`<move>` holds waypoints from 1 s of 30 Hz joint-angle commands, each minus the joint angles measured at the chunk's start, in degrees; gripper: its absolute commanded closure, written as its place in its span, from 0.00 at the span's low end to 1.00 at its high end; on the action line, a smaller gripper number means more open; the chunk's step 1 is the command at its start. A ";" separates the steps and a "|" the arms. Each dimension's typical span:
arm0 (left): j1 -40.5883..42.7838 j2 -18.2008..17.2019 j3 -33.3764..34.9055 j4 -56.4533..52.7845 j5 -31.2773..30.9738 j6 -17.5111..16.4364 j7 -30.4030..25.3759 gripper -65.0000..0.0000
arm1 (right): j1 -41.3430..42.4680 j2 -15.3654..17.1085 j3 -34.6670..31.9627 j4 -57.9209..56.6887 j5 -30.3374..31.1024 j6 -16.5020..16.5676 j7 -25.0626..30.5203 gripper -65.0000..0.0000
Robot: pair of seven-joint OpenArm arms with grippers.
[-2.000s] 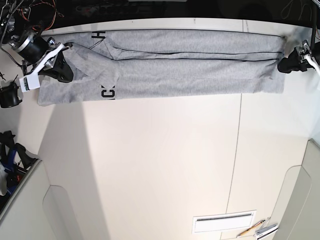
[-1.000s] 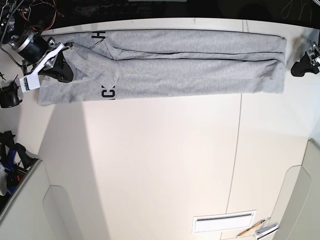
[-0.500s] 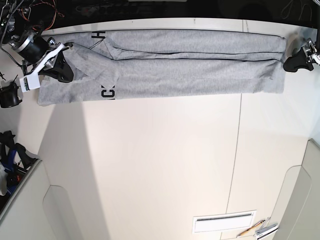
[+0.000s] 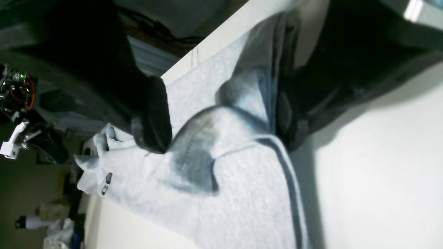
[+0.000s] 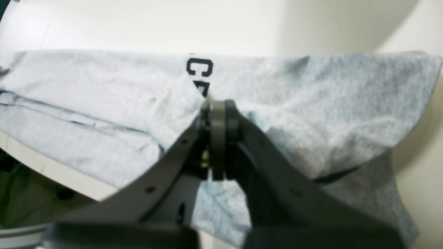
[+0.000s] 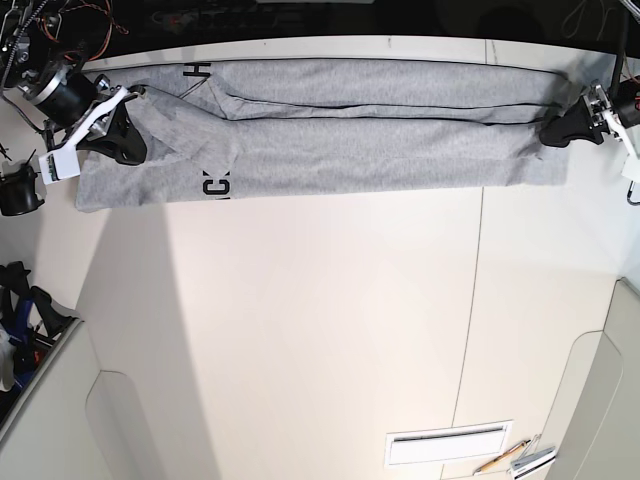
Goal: Fold the T-shirt properly
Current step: 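Hold the strip end with the left gripper and straighten it, then lift the strip end with the left gripper and fold it toward the right gripper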
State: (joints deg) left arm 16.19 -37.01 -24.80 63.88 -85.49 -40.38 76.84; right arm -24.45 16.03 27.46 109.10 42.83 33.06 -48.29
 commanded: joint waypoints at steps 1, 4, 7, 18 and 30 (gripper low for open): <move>0.17 -0.92 0.26 0.37 2.36 0.38 0.26 0.27 | 0.13 0.61 0.26 0.61 1.11 0.33 0.87 1.00; 0.17 -0.94 0.31 0.37 6.91 0.38 -3.96 0.27 | 0.15 0.61 0.26 0.61 1.11 0.33 0.87 1.00; 0.15 -0.94 0.31 0.37 8.55 0.38 -6.36 0.42 | 0.15 0.61 0.26 0.61 1.11 0.33 0.87 1.00; 0.13 -0.94 -0.07 8.02 10.49 0.38 -6.51 1.00 | 0.17 0.61 0.26 0.61 2.62 0.35 1.86 1.00; 0.26 -0.96 -6.45 22.38 18.03 0.38 -7.10 1.00 | 3.04 0.63 0.28 0.63 1.03 0.35 1.75 1.00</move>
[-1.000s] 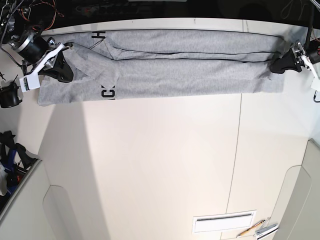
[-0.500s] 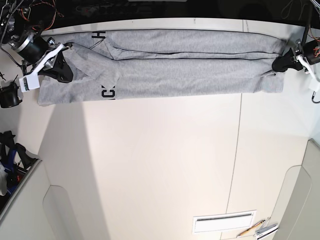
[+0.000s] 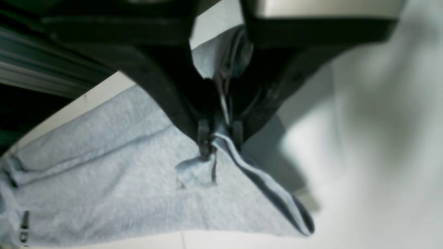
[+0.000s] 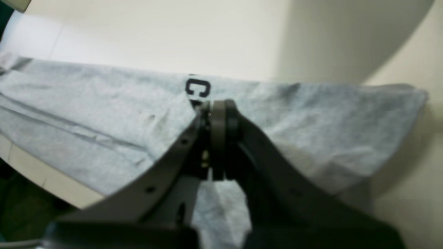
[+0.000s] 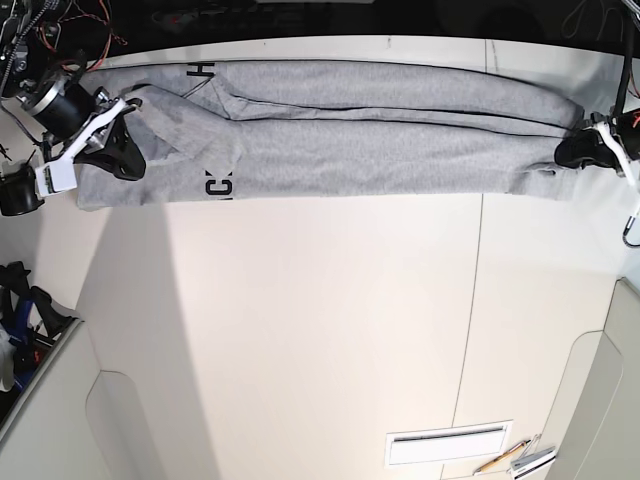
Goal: Fold the T-shirt properly
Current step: 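Lift the strip end with the left gripper and fold it toward the right gripper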
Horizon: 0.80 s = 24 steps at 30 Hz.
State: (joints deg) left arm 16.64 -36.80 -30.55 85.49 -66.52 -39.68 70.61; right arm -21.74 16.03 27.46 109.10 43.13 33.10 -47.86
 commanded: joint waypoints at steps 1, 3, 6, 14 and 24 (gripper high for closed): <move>-0.33 -1.18 -1.64 1.14 0.42 -0.32 -1.60 1.00 | 0.52 0.68 0.28 0.63 0.61 0.31 1.33 1.00; -0.50 -1.51 -3.37 1.31 3.19 -0.32 -3.43 1.00 | 0.96 0.68 0.33 0.63 0.61 0.31 1.33 1.00; -0.63 -2.71 -4.24 1.31 7.10 -0.32 -6.45 1.00 | 1.55 0.66 0.33 0.63 0.61 0.31 1.36 1.00; -0.59 -6.05 -4.24 2.21 8.07 -0.32 -7.74 1.00 | 3.04 0.63 0.33 0.63 0.59 0.31 1.40 1.00; -0.13 -1.14 -1.05 18.10 1.27 -0.32 -1.53 1.00 | 2.99 0.63 0.33 0.63 -0.72 0.31 1.38 1.00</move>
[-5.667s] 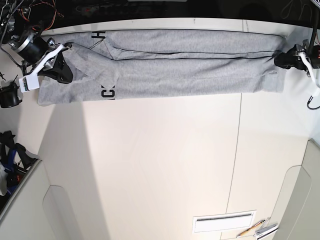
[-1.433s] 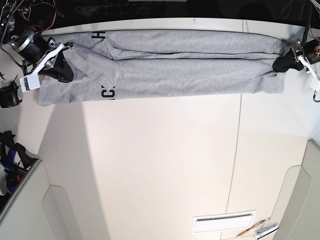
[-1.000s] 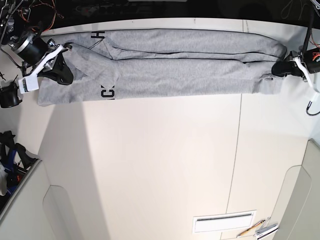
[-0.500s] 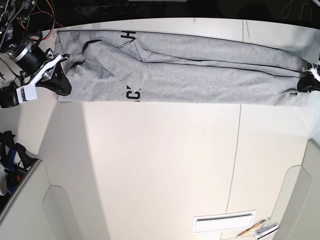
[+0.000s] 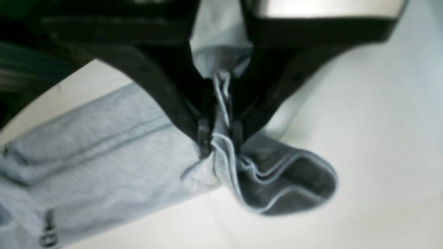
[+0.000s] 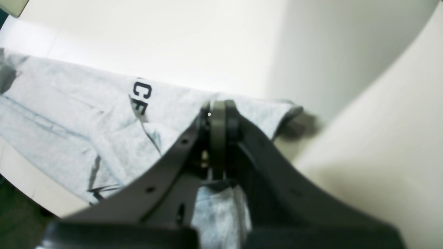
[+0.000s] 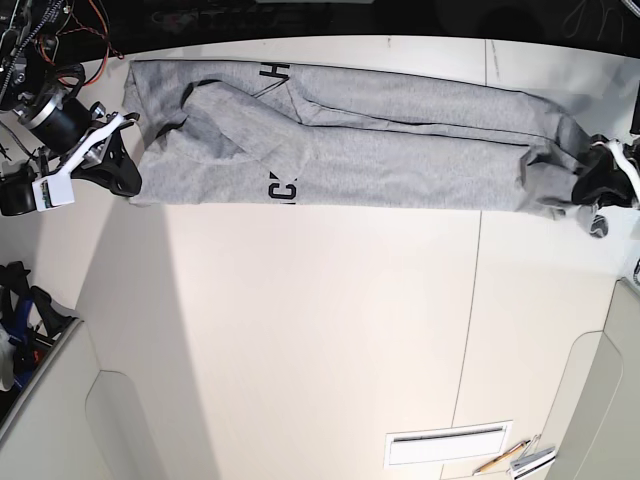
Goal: Fold the T-shirt properly
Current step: 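Lift the strip end with the left gripper and fold it toward the right gripper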
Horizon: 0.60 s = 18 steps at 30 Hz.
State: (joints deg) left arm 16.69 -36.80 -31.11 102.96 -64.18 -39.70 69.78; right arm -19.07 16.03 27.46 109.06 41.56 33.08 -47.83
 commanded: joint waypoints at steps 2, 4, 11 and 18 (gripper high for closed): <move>-0.17 0.04 2.32 2.32 -0.61 -0.30 -0.74 1.00 | 0.33 0.66 0.33 0.68 0.85 0.33 1.36 1.00; -0.20 0.61 6.08 2.43 -0.20 -0.30 -0.90 1.00 | 0.33 0.66 0.33 0.68 0.85 0.33 1.36 1.00; -0.68 2.80 17.03 2.47 5.86 -0.30 -6.67 1.00 | 0.31 0.66 0.33 0.68 0.83 0.33 1.33 1.00; -0.74 6.38 21.94 2.47 5.75 -0.30 -7.02 1.00 | 0.33 0.63 0.33 0.68 0.87 0.31 1.36 1.00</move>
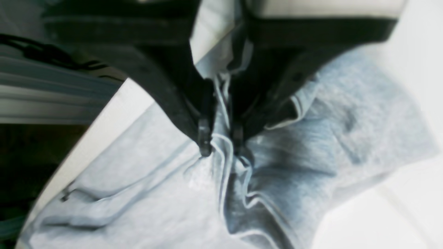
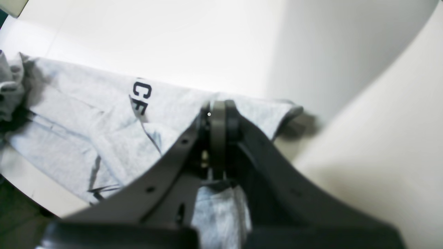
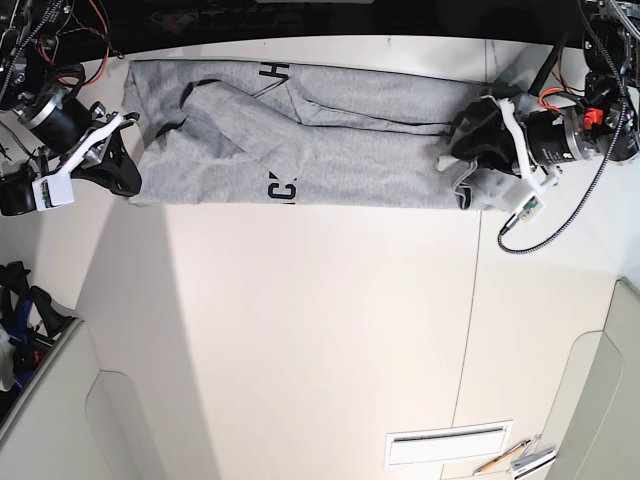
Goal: Fold the T-shirt properly
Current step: 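Lift the strip end with the left gripper and fold it toward the right gripper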
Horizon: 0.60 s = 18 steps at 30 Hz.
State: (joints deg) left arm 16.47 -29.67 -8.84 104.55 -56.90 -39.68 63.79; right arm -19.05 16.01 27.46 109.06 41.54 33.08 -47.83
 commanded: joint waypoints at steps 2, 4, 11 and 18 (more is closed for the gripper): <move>-1.14 0.09 0.59 0.87 -1.51 -0.32 -0.98 1.00 | 0.31 0.66 0.33 0.68 0.90 0.31 1.36 1.00; -2.10 0.50 1.09 0.90 -1.70 -0.32 -0.96 1.00 | 0.28 0.66 0.33 0.68 0.90 0.31 1.36 1.00; -3.63 0.48 2.03 1.49 -4.17 -0.32 -0.66 1.00 | 0.28 0.66 0.33 0.68 0.68 0.31 1.31 1.00; -4.33 1.75 7.69 1.51 -4.07 -0.32 -0.61 1.00 | 0.31 0.63 0.33 0.68 0.70 0.31 1.53 1.00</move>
State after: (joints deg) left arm 12.82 -27.44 -0.89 104.92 -59.37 -39.66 64.36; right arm -19.05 16.01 27.46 109.06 41.52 33.08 -47.81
